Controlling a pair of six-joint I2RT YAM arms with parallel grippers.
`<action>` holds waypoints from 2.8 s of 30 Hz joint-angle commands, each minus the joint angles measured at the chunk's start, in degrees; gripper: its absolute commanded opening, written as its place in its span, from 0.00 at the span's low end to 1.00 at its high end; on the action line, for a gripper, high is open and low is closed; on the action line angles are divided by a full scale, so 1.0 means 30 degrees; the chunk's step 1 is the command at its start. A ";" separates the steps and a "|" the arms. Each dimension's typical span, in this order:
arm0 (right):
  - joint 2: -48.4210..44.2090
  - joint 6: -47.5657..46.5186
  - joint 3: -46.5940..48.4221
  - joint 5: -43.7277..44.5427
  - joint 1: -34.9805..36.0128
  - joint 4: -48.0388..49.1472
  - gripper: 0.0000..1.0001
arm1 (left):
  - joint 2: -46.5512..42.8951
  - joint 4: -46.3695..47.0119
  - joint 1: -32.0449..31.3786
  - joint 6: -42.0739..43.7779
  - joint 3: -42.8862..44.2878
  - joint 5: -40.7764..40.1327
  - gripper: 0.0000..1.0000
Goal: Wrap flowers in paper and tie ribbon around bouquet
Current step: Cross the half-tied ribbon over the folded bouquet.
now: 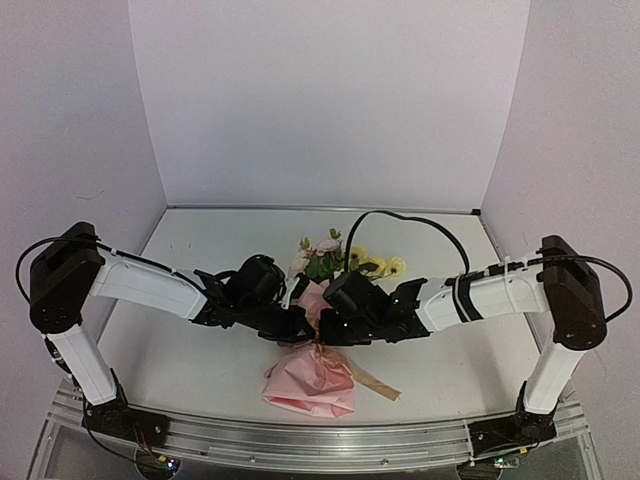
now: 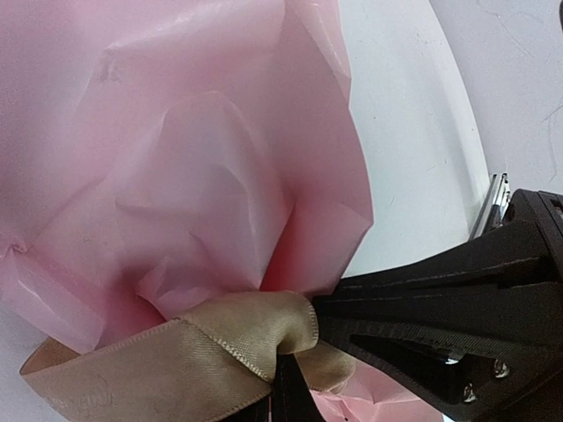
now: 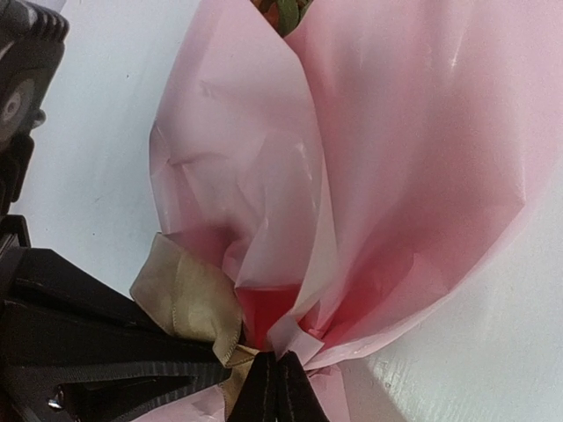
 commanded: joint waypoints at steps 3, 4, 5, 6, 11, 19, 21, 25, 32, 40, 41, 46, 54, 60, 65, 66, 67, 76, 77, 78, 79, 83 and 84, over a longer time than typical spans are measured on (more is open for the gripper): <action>-0.0152 0.0189 0.0466 0.0712 -0.0070 -0.0044 0.00 | -0.0223 0.0282 0.0076 0.0330 0.0269 0.0216 0.03; -0.0244 0.0246 0.0378 0.0798 -0.0055 -0.0034 0.00 | -0.0263 0.0295 0.0068 0.0325 0.0241 0.0216 0.04; -0.0385 0.0325 0.0251 0.0931 -0.0049 -0.0030 0.00 | -0.0332 0.0320 0.0071 0.0335 0.0201 0.0235 0.05; -0.0546 0.0409 0.0096 0.1058 -0.0048 -0.0023 0.00 | -0.0440 0.0372 0.0068 0.0354 0.0165 0.0244 0.07; -0.1063 0.0727 -0.0422 0.1359 -0.0050 0.0277 0.00 | -0.1026 0.0501 0.0059 0.0655 -0.0080 0.0315 0.14; -0.1434 0.1012 -0.0704 0.1776 0.0052 0.0507 0.00 | -0.1620 0.0515 0.0062 0.0903 -0.0323 0.0485 0.20; -0.1522 0.1045 -0.0730 0.1924 0.0099 0.0533 0.00 | -0.1794 0.0467 0.0065 0.0936 -0.0418 0.0508 0.22; -0.1798 0.1257 -0.0885 0.2350 0.0165 0.0537 0.00 | -0.2155 0.0379 0.0061 0.0996 -0.0573 0.0525 0.23; -0.2359 0.1901 -0.1474 0.3208 0.0194 0.0537 0.00 | -0.3113 0.0289 0.0151 0.0881 -0.1161 -0.0107 0.27; -0.2002 0.2597 -0.1419 0.3063 0.0483 0.1014 0.00 | -0.2626 0.0315 0.0313 0.0795 -0.0416 0.1402 0.34; -0.1930 0.2852 -0.1457 0.2986 0.0491 0.1241 0.00 | -0.2416 0.0258 0.0316 0.0795 -0.0286 0.1558 0.34; -0.1499 0.4179 -0.1693 0.2220 0.0496 0.3003 0.00 | -0.1790 0.0023 0.0316 0.0607 0.0002 0.2025 0.36; -0.0607 0.4993 -0.1447 0.1277 0.0488 0.3961 0.00 | -0.1339 -0.0977 0.0259 0.0603 -0.0054 0.1727 0.36; -0.0771 0.5033 -0.1708 0.1217 0.0484 0.3965 0.00 | -0.0573 -0.1740 0.0228 0.0517 0.0142 0.1360 0.27; -0.1105 0.5082 -0.2036 0.1307 0.0488 0.3946 0.00 | 0.0213 -0.1843 0.0231 0.0138 0.0241 0.1382 0.23; -0.1185 0.5071 -0.2078 0.1329 0.0487 0.3924 0.00 | 0.0307 -0.1936 0.0232 0.0104 0.0275 0.1355 0.22; -0.1266 0.5044 -0.2090 0.1329 0.0487 0.3908 0.00 | 0.0390 -0.2028 0.0243 0.0083 0.0314 0.1324 0.22; -0.1572 0.4787 -0.2061 0.1347 0.0489 0.3703 0.00 | 0.0671 -0.2652 0.0260 -0.0024 0.0298 0.0866 0.19; -0.1630 0.4760 -0.2090 0.1356 0.0494 0.3678 0.00 | 0.0674 -0.2712 0.0259 -0.0026 0.0307 0.0791 0.19; -0.1679 0.4745 -0.2125 0.1356 0.0495 0.3654 0.00 | 0.0688 -0.2766 0.0258 -0.0026 0.0318 0.0739 0.18; -0.1718 0.4735 -0.2168 0.1367 0.0493 0.3644 0.00 | 0.0715 -0.2814 0.0251 -0.0034 0.0331 0.0705 0.18; -0.1833 0.4635 -0.2281 0.1401 0.0502 0.3593 0.00 | 0.0827 -0.2945 0.0257 -0.0028 0.0403 0.0649 0.16; -0.1845 0.4569 -0.2274 0.1403 0.0502 0.3566 0.00 | 0.0845 -0.2972 0.0257 -0.0029 0.0412 0.0632 0.16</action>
